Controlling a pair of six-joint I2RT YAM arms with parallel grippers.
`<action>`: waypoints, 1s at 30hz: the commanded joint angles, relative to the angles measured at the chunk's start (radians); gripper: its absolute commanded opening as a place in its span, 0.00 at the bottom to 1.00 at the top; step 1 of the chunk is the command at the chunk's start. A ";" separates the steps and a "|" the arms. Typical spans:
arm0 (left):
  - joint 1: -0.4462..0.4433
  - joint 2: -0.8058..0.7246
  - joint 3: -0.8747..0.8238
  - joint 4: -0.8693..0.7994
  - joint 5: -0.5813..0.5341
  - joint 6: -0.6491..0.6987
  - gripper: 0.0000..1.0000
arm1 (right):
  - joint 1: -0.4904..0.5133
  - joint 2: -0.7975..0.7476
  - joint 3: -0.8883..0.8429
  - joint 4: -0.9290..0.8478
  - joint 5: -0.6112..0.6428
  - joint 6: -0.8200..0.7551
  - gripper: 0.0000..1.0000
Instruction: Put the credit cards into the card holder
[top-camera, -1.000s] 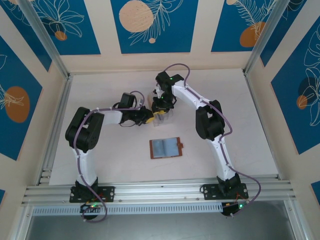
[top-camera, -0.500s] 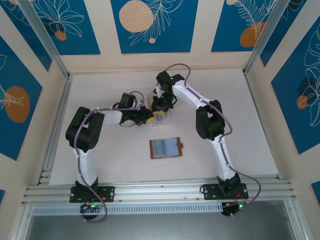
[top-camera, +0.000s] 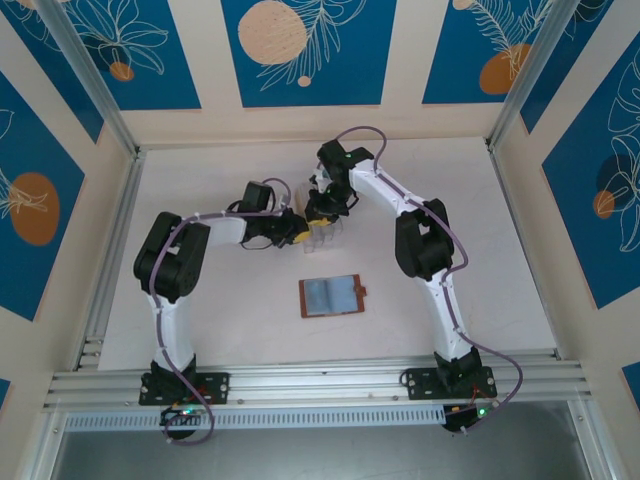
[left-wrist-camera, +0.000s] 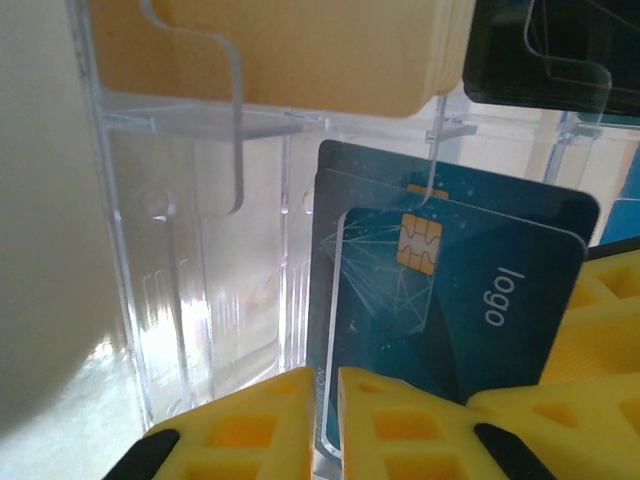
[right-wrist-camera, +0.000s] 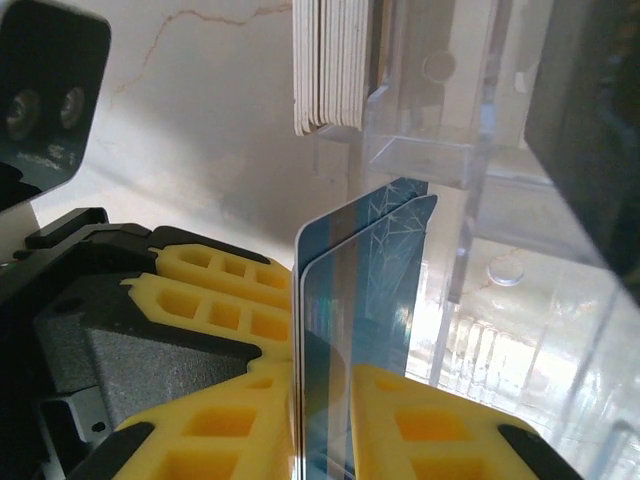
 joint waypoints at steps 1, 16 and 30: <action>-0.013 0.025 0.047 -0.005 0.014 0.028 0.13 | 0.006 -0.061 -0.024 -0.013 -0.081 0.014 0.20; -0.029 0.048 0.079 -0.030 0.010 0.042 0.14 | -0.014 -0.092 -0.061 -0.003 -0.080 0.018 0.15; -0.019 0.040 0.042 0.045 0.026 -0.018 0.13 | -0.023 -0.098 -0.075 -0.011 -0.065 0.027 0.11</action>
